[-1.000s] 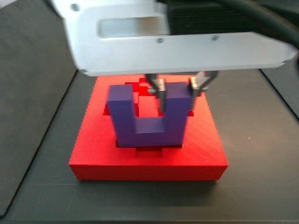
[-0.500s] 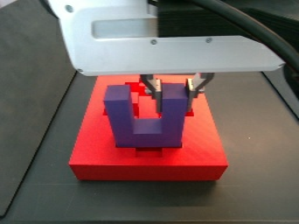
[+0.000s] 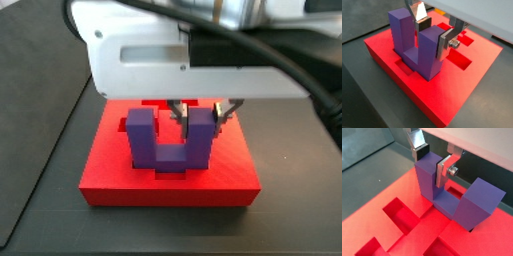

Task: Pick up the purple object. Move up. Place the purple object on the fixture. Regrasp the purple object. Move to above the board. Insert the purple object.
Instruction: Insert the purple object.

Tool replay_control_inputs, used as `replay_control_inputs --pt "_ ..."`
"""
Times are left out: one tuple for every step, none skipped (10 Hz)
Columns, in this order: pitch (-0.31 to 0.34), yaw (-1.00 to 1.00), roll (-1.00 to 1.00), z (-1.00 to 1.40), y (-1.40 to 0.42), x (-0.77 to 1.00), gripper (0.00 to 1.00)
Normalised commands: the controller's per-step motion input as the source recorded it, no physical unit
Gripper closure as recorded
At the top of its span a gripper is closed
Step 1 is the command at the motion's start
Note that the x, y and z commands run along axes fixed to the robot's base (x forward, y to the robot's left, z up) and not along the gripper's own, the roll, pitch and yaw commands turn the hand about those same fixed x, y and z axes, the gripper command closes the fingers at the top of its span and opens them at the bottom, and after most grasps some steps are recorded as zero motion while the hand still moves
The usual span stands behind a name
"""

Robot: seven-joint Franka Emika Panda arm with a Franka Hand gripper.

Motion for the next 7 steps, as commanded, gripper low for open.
replay_control_inputs --pt "0.0 0.0 -0.02 -0.8 0.02 0.18 1.0" --pt "0.0 0.0 -0.06 -0.82 0.01 0.18 1.0" --pt "0.0 0.0 -0.04 -0.79 0.0 0.18 1.0" --pt "0.0 0.0 -0.03 -0.73 0.0 0.08 1.0" --pt "0.0 0.0 0.0 -0.25 0.0 0.0 1.0" --pt "0.0 0.0 0.03 0.0 -0.01 0.0 1.0" --pt "0.0 0.0 0.0 0.0 0.0 0.0 1.0"
